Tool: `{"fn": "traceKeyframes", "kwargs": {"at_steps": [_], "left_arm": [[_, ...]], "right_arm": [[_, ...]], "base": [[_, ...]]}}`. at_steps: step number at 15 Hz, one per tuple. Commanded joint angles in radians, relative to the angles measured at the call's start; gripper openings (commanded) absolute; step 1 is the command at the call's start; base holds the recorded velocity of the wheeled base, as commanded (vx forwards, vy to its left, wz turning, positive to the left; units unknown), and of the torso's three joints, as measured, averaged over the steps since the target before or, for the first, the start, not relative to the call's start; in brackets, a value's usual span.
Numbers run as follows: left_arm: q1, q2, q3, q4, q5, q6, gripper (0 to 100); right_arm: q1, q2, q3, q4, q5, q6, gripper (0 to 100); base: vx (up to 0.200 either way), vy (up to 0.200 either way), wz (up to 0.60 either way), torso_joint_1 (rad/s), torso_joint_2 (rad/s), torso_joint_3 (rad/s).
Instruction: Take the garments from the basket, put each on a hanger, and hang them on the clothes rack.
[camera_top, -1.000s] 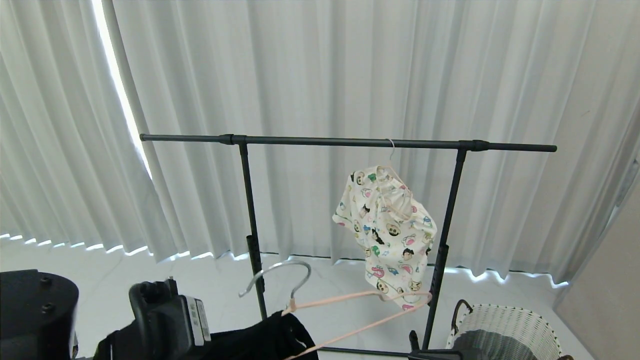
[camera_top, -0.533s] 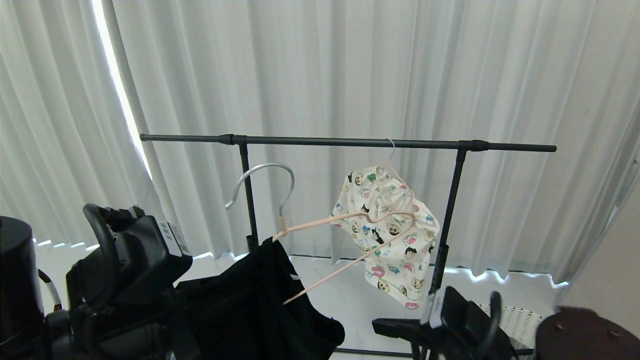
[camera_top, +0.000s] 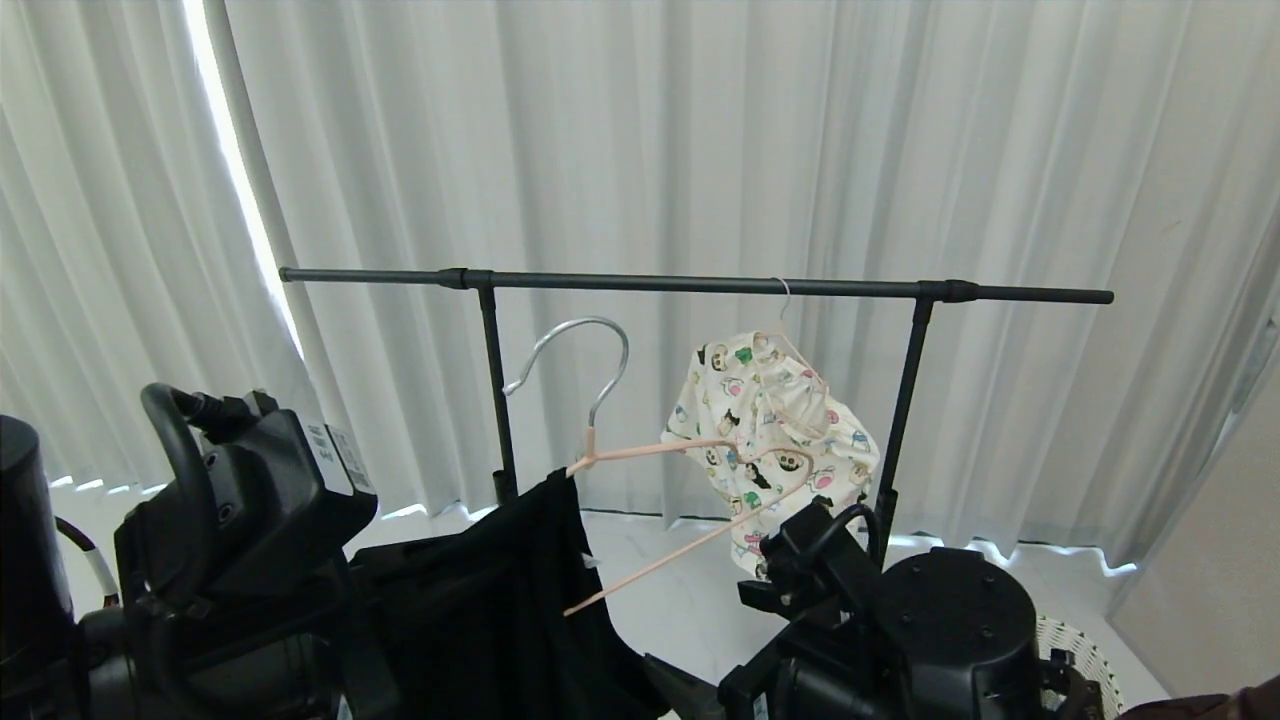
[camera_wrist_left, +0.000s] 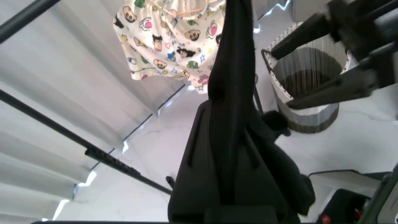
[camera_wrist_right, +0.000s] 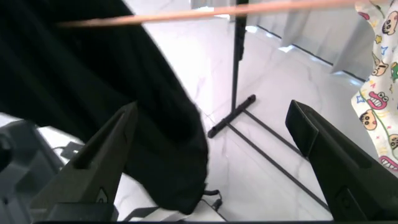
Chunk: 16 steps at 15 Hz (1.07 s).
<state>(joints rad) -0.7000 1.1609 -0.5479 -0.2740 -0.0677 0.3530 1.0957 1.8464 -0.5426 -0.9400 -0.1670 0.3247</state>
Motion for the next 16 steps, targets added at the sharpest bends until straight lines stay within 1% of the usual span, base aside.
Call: {"fn": "traceKeyframes", "kwargs": {"at_steps": [1,5,7,10,12,14,16], "left_arm": [[-0.007,0.005,-0.010,-0.001,0.000,0.001,0],[-0.007,0.008,-0.014,-0.001,-0.001,0.003,0],[-0.007,0.007,-0.015,-0.001,-0.001,0.003,0],[-0.009,0.000,-0.024,-0.001,-0.001,0.001,0],[-0.009,0.000,-0.024,-0.001,-0.001,0.001,0],[-0.007,-0.003,-0.024,-0.001,0.000,0.000,0],[-0.006,-0.010,-0.024,-0.001,0.000,-0.002,0]], "right_arm": [[0.010,0.050,-0.010,0.000,-0.008,-0.003,100],[0.033,0.076,-0.013,0.000,-0.019,-0.032,100],[0.039,0.085,-0.016,0.000,-0.023,-0.032,100],[0.039,0.116,-0.017,0.000,-0.075,-0.044,100],[0.035,0.128,-0.014,0.001,-0.085,-0.045,100],[0.003,0.126,-0.008,0.015,-0.124,-0.055,100],[-0.082,0.123,-0.016,0.064,-0.167,-0.078,100]], "base": [[0.000,0.000,0.00,0.000,0.00,0.000],[0.000,0.000,0.00,0.000,0.00,0.000],[0.000,0.000,0.00,0.000,0.00,0.000],[0.000,0.000,0.00,0.000,0.00,0.000],[0.000,0.000,0.00,0.000,0.00,0.000],[0.000,0.000,0.00,0.000,0.00,0.000],[0.000,0.000,0.00,0.000,0.00,0.000]]}}
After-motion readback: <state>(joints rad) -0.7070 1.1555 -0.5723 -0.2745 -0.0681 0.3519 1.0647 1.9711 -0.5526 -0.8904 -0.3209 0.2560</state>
